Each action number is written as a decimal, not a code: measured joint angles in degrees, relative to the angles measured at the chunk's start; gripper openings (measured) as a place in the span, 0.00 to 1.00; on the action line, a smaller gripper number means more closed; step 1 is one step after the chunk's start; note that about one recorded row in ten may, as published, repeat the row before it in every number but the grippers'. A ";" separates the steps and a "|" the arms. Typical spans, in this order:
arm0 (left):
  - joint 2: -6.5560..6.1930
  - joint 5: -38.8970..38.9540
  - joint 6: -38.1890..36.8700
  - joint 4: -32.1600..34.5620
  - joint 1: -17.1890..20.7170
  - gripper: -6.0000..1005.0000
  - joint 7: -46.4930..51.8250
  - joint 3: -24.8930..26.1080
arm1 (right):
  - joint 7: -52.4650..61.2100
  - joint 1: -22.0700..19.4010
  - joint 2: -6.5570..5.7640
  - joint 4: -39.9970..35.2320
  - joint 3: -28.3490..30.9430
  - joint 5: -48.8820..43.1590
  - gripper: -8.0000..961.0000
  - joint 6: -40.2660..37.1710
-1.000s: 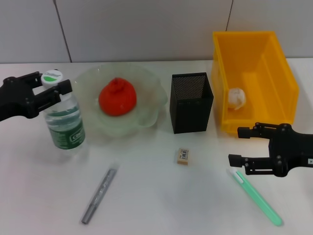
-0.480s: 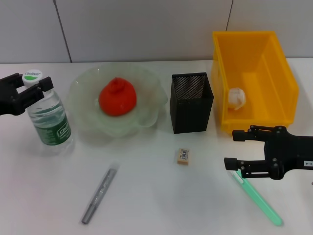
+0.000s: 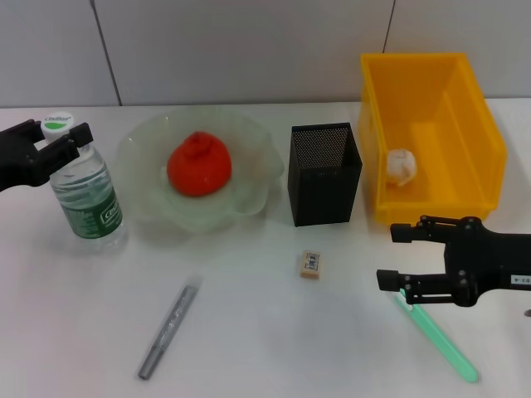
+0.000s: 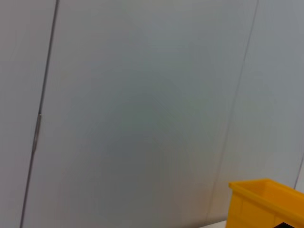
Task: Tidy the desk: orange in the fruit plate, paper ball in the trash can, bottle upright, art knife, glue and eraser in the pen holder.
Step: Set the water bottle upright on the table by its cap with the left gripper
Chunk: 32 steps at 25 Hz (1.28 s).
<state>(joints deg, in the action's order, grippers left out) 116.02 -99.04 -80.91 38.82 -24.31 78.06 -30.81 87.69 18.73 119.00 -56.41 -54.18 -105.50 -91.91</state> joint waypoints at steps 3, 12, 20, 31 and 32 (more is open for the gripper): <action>0.26 0.07 0.58 -0.03 0.11 0.46 -0.16 0.05 | -0.39 0.61 0.00 0.89 0.02 0.00 0.84 0.15; 1.28 0.81 0.62 -0.34 0.75 0.46 -2.79 0.32 | -0.45 1.01 0.00 1.16 -0.05 0.01 0.84 0.27; 1.61 0.82 0.59 -0.90 0.63 0.46 -3.72 0.60 | -0.50 1.74 -0.07 2.17 -0.03 -0.14 0.84 0.73; 2.05 0.67 2.01 -0.87 0.63 0.48 -4.32 0.14 | -0.22 2.50 -0.02 2.93 -0.05 -0.78 0.84 1.04; 2.11 0.68 2.09 -1.06 0.68 0.48 -4.35 0.16 | -0.23 2.54 -0.01 2.95 -0.05 -0.79 0.84 1.04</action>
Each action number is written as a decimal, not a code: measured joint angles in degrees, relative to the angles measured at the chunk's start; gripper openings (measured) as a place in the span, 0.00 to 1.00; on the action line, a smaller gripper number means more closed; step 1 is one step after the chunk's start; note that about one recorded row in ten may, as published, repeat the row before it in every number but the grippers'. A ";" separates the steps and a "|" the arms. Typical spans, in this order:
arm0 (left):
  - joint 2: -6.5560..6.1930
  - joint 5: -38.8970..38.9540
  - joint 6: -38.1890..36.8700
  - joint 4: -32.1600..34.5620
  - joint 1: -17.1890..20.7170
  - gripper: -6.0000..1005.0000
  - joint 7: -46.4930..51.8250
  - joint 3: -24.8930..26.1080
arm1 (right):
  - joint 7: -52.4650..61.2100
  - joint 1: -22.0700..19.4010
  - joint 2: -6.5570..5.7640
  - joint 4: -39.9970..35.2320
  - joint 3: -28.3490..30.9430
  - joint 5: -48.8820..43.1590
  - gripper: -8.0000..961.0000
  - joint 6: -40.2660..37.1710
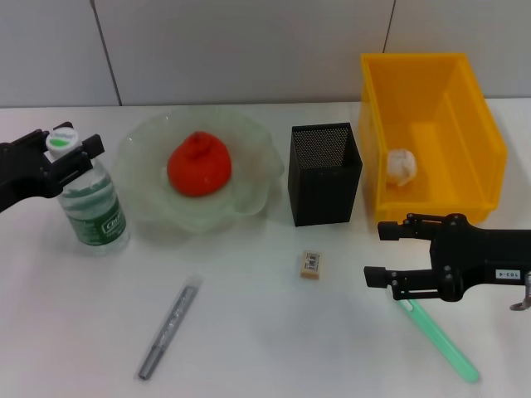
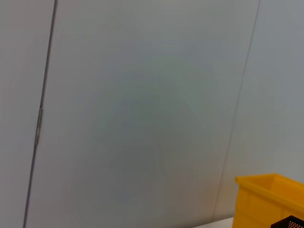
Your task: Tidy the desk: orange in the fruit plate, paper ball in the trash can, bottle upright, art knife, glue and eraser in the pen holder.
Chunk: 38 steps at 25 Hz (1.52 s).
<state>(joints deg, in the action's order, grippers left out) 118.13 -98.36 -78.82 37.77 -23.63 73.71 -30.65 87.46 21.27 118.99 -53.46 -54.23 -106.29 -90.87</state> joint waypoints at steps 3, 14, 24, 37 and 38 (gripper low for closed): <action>0.01 0.09 0.17 -0.62 0.06 0.49 0.16 0.11 | 0.00 0.00 0.01 0.03 0.00 -0.03 0.84 0.00; -0.02 0.59 -0.50 0.56 1.12 0.77 -0.17 0.54 | -0.01 0.00 0.02 0.03 0.01 -0.07 0.84 -0.01; -3.55 15.42 -19.15 4.84 10.54 0.81 -0.15 0.76 | 0.36 0.41 0.04 -0.06 0.61 0.51 0.84 -0.12; -6.82 7.54 -35.44 4.73 15.43 0.81 1.61 -4.10 | 6.86 3.58 -0.03 -2.73 -0.01 -0.03 0.84 -0.86; -7.30 6.91 -35.47 4.52 15.58 0.81 1.62 -6.74 | 8.74 4.06 -0.07 -4.09 -0.09 -0.84 0.84 -1.40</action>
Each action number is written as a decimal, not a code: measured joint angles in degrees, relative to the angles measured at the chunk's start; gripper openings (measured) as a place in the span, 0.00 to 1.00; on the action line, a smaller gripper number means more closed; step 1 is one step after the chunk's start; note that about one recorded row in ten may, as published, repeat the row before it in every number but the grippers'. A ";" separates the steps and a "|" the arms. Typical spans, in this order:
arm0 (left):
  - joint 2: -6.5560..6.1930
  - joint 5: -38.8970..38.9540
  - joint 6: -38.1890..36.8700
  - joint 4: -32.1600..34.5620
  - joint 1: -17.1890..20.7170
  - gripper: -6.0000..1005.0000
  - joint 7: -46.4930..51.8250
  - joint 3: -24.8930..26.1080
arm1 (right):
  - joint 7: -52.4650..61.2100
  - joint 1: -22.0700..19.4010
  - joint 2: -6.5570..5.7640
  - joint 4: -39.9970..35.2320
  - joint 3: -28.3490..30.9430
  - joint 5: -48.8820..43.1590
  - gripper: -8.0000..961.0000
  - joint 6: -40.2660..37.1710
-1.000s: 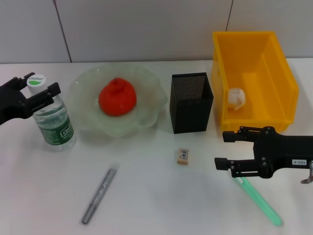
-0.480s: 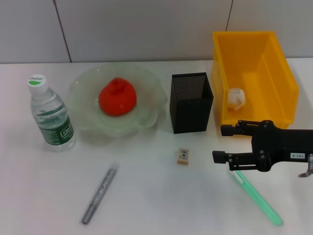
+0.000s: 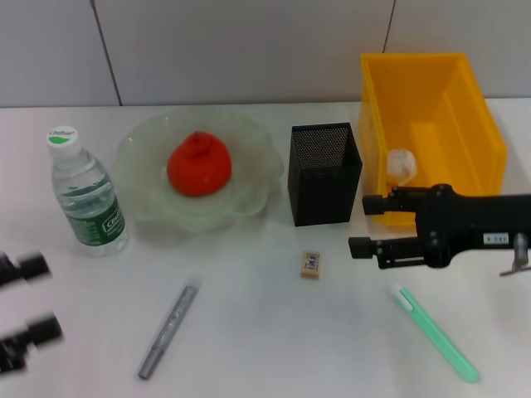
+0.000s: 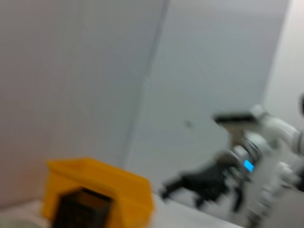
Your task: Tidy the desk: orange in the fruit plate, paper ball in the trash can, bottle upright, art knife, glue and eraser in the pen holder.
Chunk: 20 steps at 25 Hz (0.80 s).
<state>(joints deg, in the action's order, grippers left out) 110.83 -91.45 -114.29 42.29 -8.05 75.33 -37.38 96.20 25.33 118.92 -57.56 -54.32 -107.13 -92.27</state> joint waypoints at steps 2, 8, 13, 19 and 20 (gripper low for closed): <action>-1.56 -0.75 -0.05 -2.10 -0.37 0.81 -1.02 -8.45 | 4.13 1.21 -0.07 -3.26 -0.07 -2.23 0.84 -1.24; -1.15 -3.28 0.04 -2.81 -0.95 0.81 -2.94 -9.74 | 23.46 9.16 -0.10 -14.99 -1.26 -16.89 0.84 -7.62; -0.50 -3.69 0.13 -2.84 -0.52 0.81 -5.89 -9.72 | 39.55 17.54 -0.37 -21.46 -4.49 -31.58 0.84 -14.56; -0.34 -4.11 0.23 -3.14 -0.04 0.81 -8.15 -10.21 | 48.79 26.33 -0.05 -17.23 -7.01 -45.06 0.84 -20.22; -0.22 -4.98 0.23 -3.35 -0.12 0.81 -8.51 -10.17 | 49.79 27.14 0.02 -15.69 -8.08 -46.68 0.84 -20.25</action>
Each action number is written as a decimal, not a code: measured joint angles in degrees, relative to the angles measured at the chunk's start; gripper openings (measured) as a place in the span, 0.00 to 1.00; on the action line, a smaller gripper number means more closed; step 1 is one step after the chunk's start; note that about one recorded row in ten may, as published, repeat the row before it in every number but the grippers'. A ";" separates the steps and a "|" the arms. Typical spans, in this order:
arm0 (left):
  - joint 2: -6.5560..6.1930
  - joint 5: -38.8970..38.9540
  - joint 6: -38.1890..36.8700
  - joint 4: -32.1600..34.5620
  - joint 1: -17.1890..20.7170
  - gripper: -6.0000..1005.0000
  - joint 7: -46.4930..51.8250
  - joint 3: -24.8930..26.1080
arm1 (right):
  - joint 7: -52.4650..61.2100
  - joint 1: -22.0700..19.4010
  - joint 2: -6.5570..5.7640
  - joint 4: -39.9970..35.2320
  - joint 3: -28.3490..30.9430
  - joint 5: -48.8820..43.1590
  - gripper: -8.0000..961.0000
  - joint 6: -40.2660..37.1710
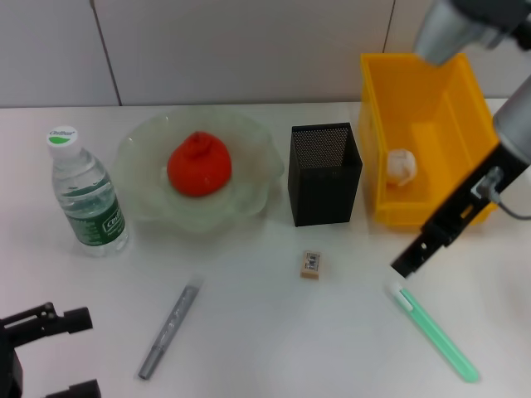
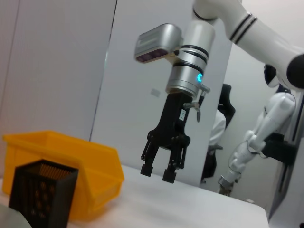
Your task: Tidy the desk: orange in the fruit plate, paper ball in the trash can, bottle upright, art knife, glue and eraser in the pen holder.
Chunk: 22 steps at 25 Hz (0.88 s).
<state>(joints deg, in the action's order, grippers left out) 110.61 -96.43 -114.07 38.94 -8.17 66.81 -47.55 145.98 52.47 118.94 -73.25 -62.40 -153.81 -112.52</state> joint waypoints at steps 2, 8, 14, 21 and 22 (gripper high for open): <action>0.19 -0.94 0.00 -0.13 -0.23 0.81 -0.07 0.11 | 2.49 0.68 0.07 2.19 -2.99 -2.29 0.84 1.10; 0.56 -2.91 0.00 -0.21 -0.82 0.81 -0.08 0.36 | 8.77 0.56 0.33 8.86 -12.04 -4.40 0.84 6.90; 0.72 -3.18 0.02 -0.20 -1.10 0.81 0.01 0.38 | 10.22 0.25 0.39 18.35 -13.08 -4.65 0.84 13.63; 0.82 -3.24 0.18 -0.18 -1.61 0.81 0.50 0.35 | 10.34 -0.74 0.41 22.49 -12.79 -4.45 0.84 18.77; 0.84 -3.25 0.20 -0.18 -1.68 0.81 0.53 0.35 | 10.34 -0.82 0.43 22.59 -12.90 -4.40 0.84 18.97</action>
<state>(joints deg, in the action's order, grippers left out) 111.44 -99.67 -113.86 38.76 -9.85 67.35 -47.20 156.32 51.65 119.37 -50.66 -75.30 -158.21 -93.55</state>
